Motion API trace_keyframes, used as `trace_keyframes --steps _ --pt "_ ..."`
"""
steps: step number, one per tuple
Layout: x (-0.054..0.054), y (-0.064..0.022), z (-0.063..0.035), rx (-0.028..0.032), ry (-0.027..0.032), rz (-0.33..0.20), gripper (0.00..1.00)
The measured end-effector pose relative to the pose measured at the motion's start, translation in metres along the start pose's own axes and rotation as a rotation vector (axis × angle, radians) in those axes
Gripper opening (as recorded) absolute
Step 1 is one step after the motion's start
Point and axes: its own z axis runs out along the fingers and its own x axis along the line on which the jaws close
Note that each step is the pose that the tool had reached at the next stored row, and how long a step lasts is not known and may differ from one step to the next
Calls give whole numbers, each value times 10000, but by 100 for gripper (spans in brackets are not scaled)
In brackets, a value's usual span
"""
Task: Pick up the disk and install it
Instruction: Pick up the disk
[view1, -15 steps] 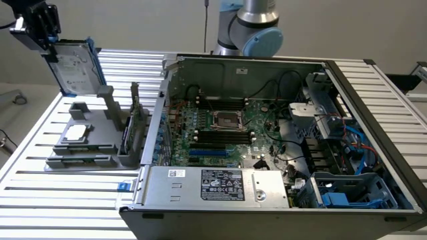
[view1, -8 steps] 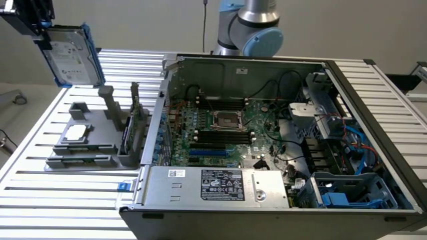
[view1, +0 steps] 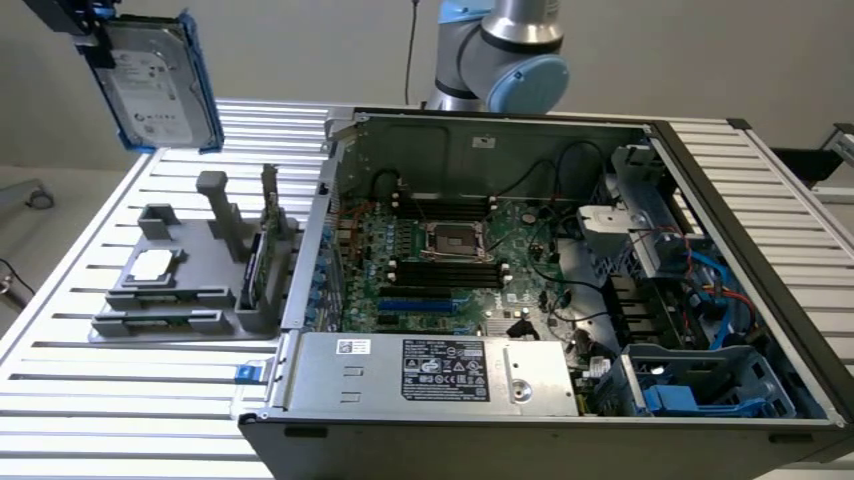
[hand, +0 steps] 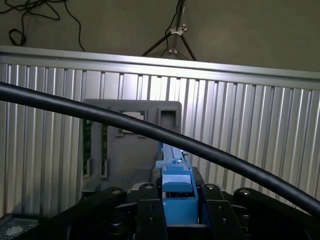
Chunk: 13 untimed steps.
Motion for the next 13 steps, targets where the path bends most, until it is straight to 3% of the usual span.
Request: trace_keyframes --steps 9,13 --pt "58 -389 -416 -87 -41 -2 33" --pt "119 -561 -507 -105 -51 -3 33"
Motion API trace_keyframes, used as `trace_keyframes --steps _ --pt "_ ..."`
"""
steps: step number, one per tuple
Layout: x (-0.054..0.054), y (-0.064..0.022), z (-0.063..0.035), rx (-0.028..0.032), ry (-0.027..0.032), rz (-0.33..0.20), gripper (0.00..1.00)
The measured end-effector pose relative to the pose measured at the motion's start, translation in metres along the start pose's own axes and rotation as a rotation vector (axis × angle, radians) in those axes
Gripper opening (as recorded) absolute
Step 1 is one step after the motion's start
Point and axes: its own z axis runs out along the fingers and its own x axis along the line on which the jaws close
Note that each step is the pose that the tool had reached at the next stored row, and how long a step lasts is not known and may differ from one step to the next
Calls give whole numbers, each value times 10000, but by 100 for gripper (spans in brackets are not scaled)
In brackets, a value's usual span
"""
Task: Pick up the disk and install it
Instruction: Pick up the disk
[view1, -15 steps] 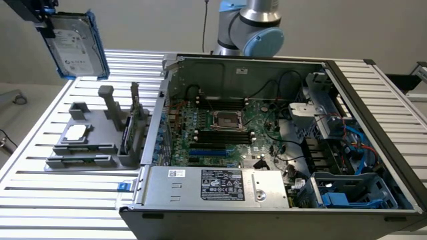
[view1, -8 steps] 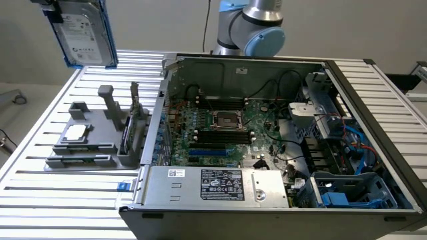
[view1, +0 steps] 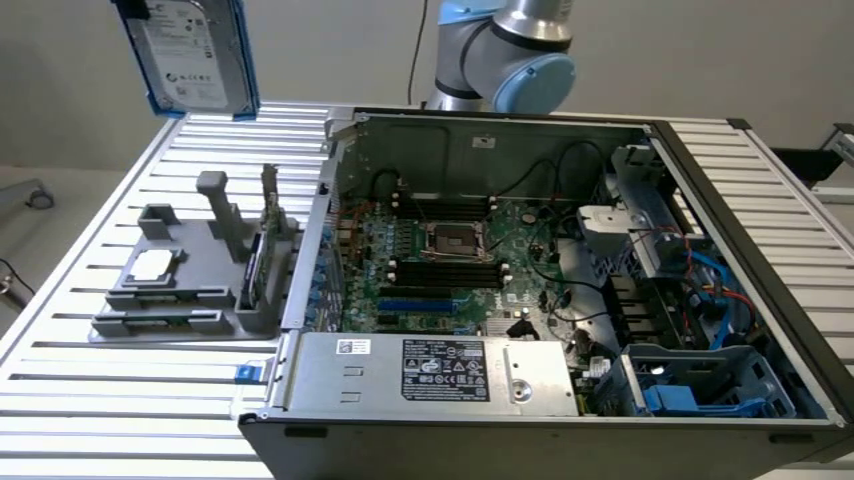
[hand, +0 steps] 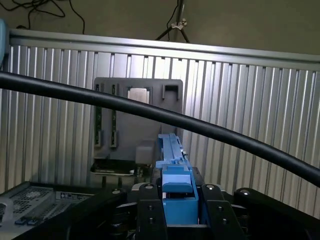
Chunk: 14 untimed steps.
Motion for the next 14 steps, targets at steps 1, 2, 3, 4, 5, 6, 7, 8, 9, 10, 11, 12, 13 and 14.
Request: trace_keyframes --steps 1,2,3,4,5,6,7,8,9,10,11,12,13,14 --pt "18 -43 -13 -2 -1 1 33" --pt "37 -86 -26 -6 0 1 33" --pt "57 -131 -37 -9 -1 0 33" --pt "79 -179 -47 -13 -1 0 33" --pt "99 -216 -52 -16 -1 1 33" --pt "121 -253 -55 -18 -2 1 33" --pt "147 -284 -57 -21 -1 1 33" --pt "177 -308 -58 -21 -1 -1 33" --pt "202 -328 -59 -21 -1 1 33" --pt "230 -351 -60 -21 -2 1 33" --pt "258 -373 -61 -22 -1 0 33" --pt "284 -398 -62 -21 -2 -1 33" --pt "306 -428 -63 -21 -2 2 33" --pt "329 -464 -64 -20 -2 1 33"
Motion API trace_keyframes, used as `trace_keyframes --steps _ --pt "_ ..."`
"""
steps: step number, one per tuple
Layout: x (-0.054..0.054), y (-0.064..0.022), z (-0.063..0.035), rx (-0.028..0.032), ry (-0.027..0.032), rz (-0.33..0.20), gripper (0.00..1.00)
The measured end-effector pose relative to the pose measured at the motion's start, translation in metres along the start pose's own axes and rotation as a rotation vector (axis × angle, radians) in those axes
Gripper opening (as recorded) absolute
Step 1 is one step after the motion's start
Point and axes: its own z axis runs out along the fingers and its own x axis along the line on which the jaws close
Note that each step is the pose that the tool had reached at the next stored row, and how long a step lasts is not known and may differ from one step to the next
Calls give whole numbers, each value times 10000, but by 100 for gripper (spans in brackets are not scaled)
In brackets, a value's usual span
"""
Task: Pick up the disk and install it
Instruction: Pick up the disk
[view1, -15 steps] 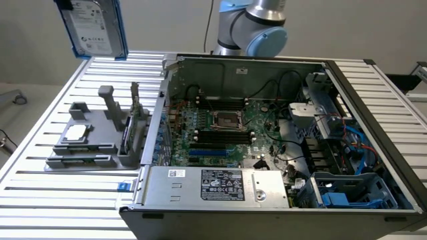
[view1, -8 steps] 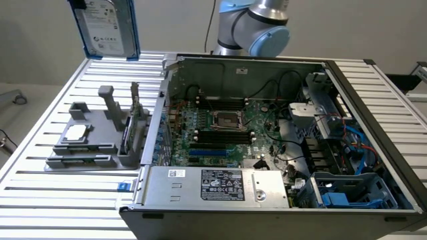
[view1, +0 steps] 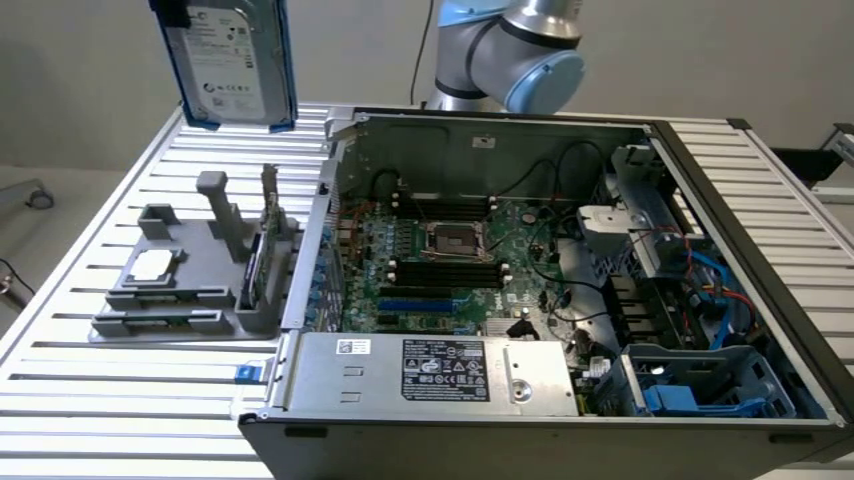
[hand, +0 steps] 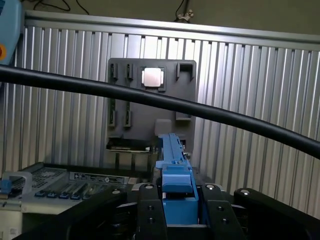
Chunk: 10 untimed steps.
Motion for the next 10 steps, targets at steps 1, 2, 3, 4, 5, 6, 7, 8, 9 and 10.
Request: trace_keyframes --steps 1,2,3,4,5,6,7,8,9,10 --pt "20 -39 -2 0 0 -1 33" --pt "40 -80 -4 -1 0 -1 33" --pt "59 -125 -7 -1 0 0 33" --pt "77 -168 -9 -1 0 0 33" --pt "97 -214 -11 -1 0 -1 33" --pt "115 -258 -13 -1 -1 0 33" --pt "132 -301 -15 0 -2 0 33" --pt "149 -345 -18 0 -3 -1 33" --pt "166 -388 -20 0 -5 -2 33" --pt "183 -433 -22 0 -6 0 33"
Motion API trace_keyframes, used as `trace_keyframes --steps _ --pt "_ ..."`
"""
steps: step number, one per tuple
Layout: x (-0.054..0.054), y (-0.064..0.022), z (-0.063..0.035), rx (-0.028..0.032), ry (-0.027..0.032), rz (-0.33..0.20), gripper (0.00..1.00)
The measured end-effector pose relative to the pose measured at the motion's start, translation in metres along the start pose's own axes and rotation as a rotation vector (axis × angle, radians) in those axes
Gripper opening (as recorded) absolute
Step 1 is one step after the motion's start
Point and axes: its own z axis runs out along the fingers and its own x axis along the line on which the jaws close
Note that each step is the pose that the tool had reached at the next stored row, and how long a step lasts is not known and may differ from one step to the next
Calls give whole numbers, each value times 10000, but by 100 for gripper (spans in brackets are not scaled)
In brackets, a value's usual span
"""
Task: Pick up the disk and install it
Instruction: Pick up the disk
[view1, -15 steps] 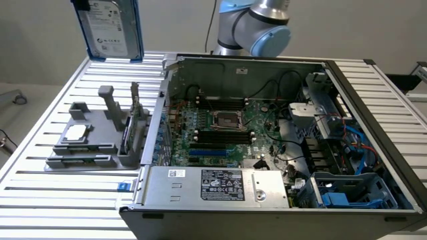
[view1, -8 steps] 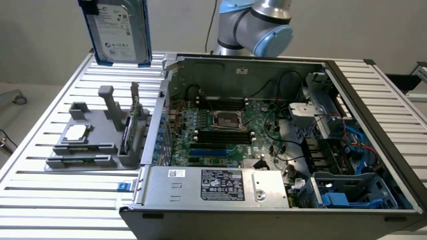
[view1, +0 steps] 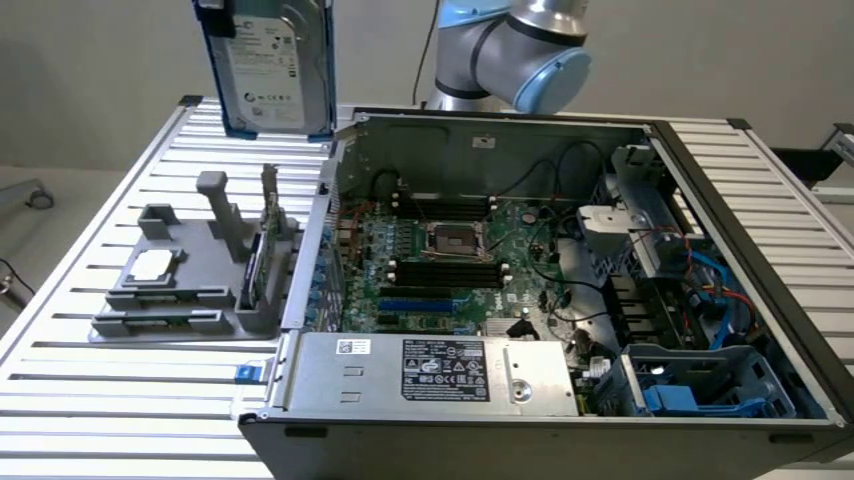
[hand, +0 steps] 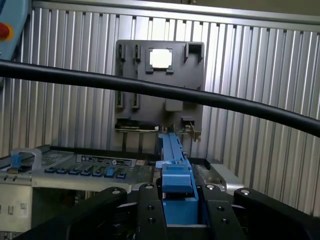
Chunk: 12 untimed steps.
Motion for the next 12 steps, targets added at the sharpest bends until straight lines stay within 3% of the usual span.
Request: trace_keyframes --steps 12 --pt "194 -533 -29 1 -24 -3 33"
